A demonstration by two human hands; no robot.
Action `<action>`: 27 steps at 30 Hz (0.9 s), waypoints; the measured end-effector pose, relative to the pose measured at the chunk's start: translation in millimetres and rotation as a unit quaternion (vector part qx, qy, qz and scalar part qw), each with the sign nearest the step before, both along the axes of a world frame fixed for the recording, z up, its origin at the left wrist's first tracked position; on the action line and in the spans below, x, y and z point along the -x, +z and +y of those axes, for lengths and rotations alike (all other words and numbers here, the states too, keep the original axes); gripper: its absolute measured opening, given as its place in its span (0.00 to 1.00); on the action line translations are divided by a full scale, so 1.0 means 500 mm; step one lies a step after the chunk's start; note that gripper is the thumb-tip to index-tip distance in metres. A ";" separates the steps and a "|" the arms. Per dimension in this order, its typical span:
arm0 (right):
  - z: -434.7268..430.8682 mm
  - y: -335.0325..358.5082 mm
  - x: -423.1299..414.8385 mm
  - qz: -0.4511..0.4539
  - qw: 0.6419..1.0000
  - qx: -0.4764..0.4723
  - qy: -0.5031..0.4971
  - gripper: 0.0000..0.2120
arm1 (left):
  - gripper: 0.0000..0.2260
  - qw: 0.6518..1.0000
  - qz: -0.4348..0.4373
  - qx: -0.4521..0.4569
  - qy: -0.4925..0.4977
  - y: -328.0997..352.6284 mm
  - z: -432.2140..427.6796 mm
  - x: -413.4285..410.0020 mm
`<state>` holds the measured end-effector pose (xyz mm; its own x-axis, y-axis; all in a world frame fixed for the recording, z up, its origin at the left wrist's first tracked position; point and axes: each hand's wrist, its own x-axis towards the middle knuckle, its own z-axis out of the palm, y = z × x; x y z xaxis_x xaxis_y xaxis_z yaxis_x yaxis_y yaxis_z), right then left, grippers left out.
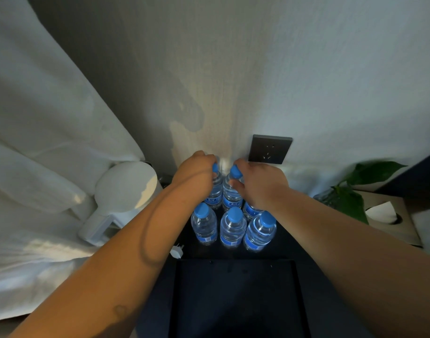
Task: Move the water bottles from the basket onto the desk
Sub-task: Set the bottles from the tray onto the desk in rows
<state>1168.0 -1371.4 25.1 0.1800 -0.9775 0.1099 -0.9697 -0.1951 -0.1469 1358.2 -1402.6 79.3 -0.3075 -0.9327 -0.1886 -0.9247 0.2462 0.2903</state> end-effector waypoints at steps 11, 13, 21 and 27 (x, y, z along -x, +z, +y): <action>0.002 0.010 -0.005 -0.006 1.000 -0.019 -0.006 0.19 | 0.17 0.999 -0.014 0.014 -0.029 -0.004 -0.009 -0.012; 0.005 0.012 -0.005 -0.010 1.000 -0.020 -0.007 0.19 | 0.17 0.999 -0.015 0.011 -0.031 -0.005 -0.011 -0.014; 0.001 0.041 -0.018 -0.002 0.997 -0.083 -0.002 0.17 | 0.18 1.000 -0.008 -0.012 -0.006 -0.002 -0.017 -0.008; -0.017 0.084 -0.019 -0.019 0.995 -0.097 0.023 0.20 | 0.14 1.000 -0.013 -0.011 -0.019 -0.003 -0.016 -0.008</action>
<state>1177.6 -1380.1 67.2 0.2246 -0.9718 -0.0722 -0.9535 -0.2038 -0.2220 1362.4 -1410.5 78.0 -0.3380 -0.9157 -0.2172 -0.9219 0.2757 0.2721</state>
